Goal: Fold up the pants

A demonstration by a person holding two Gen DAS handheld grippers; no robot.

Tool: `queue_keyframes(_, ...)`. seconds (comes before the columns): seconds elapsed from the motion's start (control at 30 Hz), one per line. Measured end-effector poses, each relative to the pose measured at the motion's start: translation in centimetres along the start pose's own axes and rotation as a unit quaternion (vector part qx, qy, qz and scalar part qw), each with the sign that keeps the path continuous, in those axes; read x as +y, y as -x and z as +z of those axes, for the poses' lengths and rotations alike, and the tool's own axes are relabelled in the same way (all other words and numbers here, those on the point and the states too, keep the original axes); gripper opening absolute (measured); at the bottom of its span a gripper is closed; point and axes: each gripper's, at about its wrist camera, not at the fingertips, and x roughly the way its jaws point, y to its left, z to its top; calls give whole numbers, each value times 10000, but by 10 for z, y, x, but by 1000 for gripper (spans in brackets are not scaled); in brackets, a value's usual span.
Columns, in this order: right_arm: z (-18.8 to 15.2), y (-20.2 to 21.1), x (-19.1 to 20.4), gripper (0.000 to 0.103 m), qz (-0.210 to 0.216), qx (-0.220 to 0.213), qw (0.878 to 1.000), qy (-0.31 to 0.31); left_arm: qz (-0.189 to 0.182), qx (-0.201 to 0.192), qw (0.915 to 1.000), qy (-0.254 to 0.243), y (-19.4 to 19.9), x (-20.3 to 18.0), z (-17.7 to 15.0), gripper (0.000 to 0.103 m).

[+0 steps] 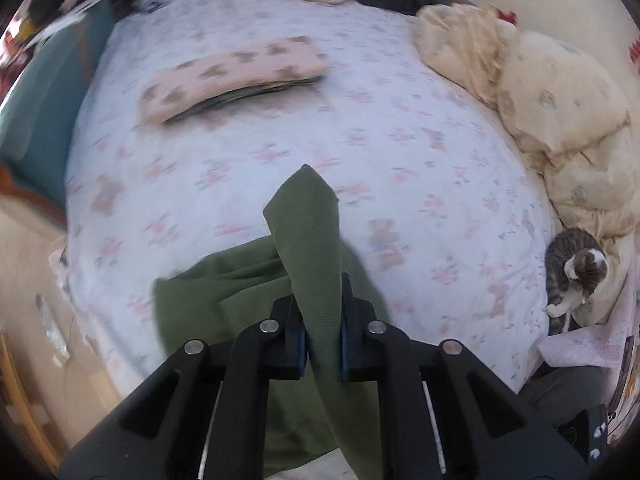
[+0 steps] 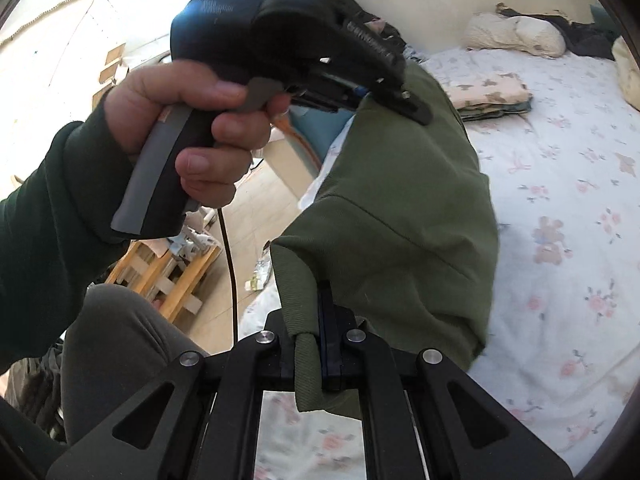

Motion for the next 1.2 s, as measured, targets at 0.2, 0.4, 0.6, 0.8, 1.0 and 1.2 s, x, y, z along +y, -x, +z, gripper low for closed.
queue_keyframes(0.2,-1,-81,39,6,-186,584,9981,-55,141,95,9980,610,-17,91,-37,9)
queue_keyframes(0.4,-16,-134,37,14,227,1398,9877,-664,105,629,9926,1031,-65,157,-80,9)
queue_keyframes(0.6,2,-87,27,25,771,1415,9837,-797,196,463,9972,558,-67,149,-81,10)
queue_keyframes(0.8,16,-92,12,27,337,1270,9875,-875,236,500,9960,700,-72,161,-75,15)
queue_keyframes(1.0,-30,-188,28,17,-389,2038,9743,-882,1870,428,9793,639,-66,171,-74,37)
queue_keyframes(1.2,-39,-182,36,17,-65,1910,9745,-1173,1109,-323,9909,698,-18,177,-86,34)
